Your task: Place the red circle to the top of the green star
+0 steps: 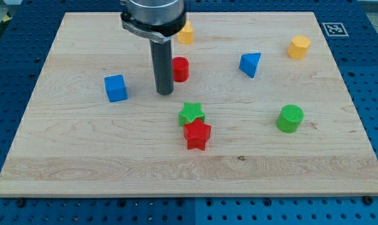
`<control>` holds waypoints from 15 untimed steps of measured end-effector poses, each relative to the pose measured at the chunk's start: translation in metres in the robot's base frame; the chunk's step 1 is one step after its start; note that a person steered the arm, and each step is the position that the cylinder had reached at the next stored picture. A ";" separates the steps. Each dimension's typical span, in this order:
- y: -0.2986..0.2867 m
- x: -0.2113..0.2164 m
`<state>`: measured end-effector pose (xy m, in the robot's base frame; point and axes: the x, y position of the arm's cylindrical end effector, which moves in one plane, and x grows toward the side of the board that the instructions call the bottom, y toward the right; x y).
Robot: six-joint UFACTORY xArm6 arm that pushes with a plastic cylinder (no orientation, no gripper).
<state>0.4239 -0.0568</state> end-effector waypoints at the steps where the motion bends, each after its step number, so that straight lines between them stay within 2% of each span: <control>1: -0.002 -0.017; 3: 0.000 -0.076; 4: 0.040 -0.077; 11: 0.026 -0.043; 13: -0.012 -0.044; 15: 0.009 -0.031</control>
<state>0.3933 -0.0478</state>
